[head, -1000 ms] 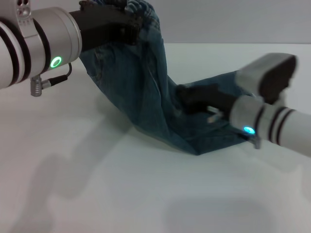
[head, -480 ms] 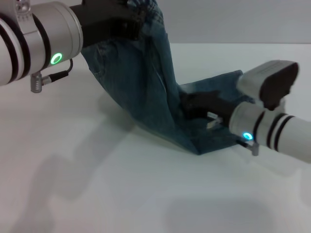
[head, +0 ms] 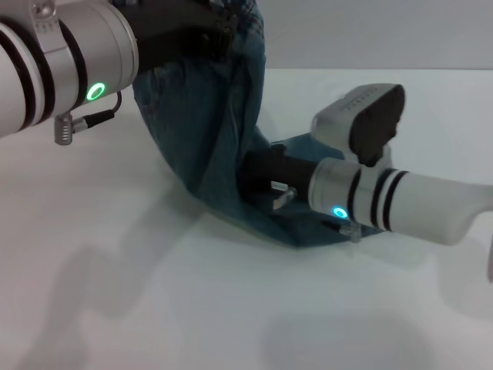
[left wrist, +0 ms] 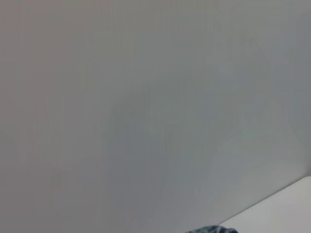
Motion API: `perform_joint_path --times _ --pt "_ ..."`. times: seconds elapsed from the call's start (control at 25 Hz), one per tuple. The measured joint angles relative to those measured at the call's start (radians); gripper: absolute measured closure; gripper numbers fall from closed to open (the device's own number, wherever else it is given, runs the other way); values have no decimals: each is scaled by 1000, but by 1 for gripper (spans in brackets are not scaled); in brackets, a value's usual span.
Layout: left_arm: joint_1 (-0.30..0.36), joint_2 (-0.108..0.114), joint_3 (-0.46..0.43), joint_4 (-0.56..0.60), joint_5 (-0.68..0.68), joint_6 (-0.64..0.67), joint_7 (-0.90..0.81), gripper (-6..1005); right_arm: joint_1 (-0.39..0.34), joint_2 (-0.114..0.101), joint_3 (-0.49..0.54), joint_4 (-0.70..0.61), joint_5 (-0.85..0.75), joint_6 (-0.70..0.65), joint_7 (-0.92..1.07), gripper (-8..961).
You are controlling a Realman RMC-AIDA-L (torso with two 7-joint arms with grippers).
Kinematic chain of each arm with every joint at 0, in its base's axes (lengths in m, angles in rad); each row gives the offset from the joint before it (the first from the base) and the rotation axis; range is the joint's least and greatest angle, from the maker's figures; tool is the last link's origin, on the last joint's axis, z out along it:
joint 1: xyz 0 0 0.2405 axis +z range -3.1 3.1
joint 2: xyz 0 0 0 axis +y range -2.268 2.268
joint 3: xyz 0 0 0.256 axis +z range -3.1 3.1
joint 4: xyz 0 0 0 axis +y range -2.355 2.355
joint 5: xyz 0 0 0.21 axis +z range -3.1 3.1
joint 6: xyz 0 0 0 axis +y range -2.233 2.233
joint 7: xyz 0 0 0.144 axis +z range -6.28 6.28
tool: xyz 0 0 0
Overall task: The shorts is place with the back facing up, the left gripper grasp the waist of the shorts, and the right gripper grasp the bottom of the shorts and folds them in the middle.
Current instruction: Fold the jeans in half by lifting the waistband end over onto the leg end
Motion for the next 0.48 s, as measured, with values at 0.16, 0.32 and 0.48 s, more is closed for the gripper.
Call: perform_joint_path --times 0.16,0.32,0.48 --pt "-1 0 1 3 0 2 0 866 32 2 -26 4 10 -13 0 954" --pt "4 0 1 5 0 2 0 865 17 2 -13 3 10 -56 -6 954" --pt "9 1 1 5 0 0 0 865 -40 -6 60 14 3 -87 -37 954"
